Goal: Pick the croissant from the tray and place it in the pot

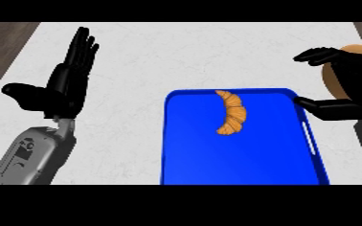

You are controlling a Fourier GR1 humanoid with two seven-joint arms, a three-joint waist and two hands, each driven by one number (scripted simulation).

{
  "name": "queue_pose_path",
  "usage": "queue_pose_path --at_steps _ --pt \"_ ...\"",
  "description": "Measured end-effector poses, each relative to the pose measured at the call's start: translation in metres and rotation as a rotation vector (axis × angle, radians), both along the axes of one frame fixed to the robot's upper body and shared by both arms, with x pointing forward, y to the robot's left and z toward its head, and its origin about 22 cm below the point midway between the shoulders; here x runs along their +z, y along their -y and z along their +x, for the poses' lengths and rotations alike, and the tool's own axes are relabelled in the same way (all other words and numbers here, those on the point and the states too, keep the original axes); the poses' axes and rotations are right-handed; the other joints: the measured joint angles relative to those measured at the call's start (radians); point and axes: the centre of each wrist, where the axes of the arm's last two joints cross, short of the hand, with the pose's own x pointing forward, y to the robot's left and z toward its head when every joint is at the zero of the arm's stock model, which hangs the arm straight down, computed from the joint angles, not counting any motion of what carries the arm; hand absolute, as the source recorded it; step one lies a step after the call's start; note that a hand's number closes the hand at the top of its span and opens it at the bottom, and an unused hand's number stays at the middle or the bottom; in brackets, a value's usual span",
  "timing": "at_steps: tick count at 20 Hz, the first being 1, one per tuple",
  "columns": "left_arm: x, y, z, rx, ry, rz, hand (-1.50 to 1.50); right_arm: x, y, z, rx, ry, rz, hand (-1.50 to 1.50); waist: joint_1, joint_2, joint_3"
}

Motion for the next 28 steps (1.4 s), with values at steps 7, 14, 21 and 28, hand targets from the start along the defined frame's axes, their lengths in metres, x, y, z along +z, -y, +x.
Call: queue_pose_path --at_steps 7,14,21,28 --pt "-0.002 -0.009 0.004 0.002 0.004 -0.032 0.0 -0.02 0.017 0.013 0.116 0.154 -0.106 -1.5 -0.018 -0.003 -0.001" --pt "-0.003 -0.021 0.005 0.02 0.0 -0.04 0.0 -0.022 0.023 0.027 0.146 0.196 -0.435 -1.5 -0.038 -0.015 -0.004" --pt "-0.008 -0.036 -0.002 0.045 -0.015 -0.042 0.0 -0.031 -0.007 0.047 0.229 0.223 -0.631 -1.5 -0.066 -0.027 -0.006" --pt "-0.008 -0.043 -0.004 0.068 -0.017 -0.036 0.0 -0.055 -0.038 0.05 0.279 0.192 -0.717 -1.5 -0.085 -0.032 -0.007"
